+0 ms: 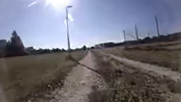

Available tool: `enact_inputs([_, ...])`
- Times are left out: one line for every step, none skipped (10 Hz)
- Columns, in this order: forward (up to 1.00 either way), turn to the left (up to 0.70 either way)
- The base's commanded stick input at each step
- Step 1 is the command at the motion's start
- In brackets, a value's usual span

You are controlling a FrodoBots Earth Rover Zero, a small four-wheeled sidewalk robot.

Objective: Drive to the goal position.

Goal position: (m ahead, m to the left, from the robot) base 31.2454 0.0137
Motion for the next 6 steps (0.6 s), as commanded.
enact_inputs([0.85,0.00])
enact_inputs([0.85,0.00])
enact_inputs([0.85,0.00])
enact_inputs([0.85,-0.14])
enact_inputs([0.85,-0.03])
enact_inputs([0.85,0.00])
